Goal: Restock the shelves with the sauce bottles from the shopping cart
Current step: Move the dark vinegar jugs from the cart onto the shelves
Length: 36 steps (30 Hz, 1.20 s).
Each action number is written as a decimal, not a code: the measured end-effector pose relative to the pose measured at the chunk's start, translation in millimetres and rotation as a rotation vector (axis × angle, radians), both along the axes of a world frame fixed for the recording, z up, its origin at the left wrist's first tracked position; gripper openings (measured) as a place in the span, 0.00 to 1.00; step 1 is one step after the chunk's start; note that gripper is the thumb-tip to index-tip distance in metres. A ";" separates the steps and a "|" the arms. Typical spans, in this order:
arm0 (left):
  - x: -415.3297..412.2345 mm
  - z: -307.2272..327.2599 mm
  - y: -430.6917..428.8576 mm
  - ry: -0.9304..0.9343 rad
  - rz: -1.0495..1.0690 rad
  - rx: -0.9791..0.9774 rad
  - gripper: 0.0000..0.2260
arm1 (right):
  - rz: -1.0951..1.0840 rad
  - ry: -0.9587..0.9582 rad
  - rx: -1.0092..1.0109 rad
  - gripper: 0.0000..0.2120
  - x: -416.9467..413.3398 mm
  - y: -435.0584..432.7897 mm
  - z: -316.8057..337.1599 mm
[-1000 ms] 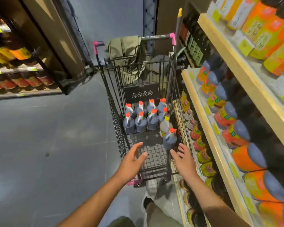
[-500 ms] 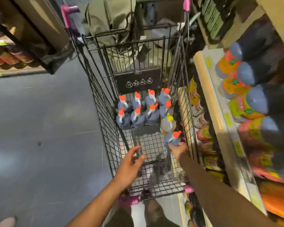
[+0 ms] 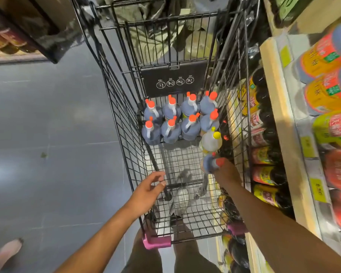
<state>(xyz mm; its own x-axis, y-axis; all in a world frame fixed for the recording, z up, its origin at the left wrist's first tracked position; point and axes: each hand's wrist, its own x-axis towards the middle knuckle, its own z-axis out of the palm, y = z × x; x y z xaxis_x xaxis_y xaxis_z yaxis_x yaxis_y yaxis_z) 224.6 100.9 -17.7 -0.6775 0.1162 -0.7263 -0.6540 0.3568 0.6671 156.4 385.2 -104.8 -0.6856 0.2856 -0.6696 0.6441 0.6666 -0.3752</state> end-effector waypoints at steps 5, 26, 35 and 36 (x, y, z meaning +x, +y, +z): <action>-2.1 -8.4 -1.9 -0.049 0.037 0.031 0.10 | 0.128 0.119 0.137 0.07 7.7 0.8 -1.6; -49.6 29.5 17.4 -0.118 0.363 0.190 0.22 | 0.478 0.026 -0.851 0.17 -62.0 -61.7 187.0; -31.0 30.7 7.0 -0.040 0.445 0.434 0.42 | 0.082 0.054 -0.809 0.22 -65.9 -108.9 162.1; -29.8 30.2 3.0 -0.023 0.420 0.425 0.45 | -0.064 0.006 -0.861 0.23 -68.6 -110.6 153.3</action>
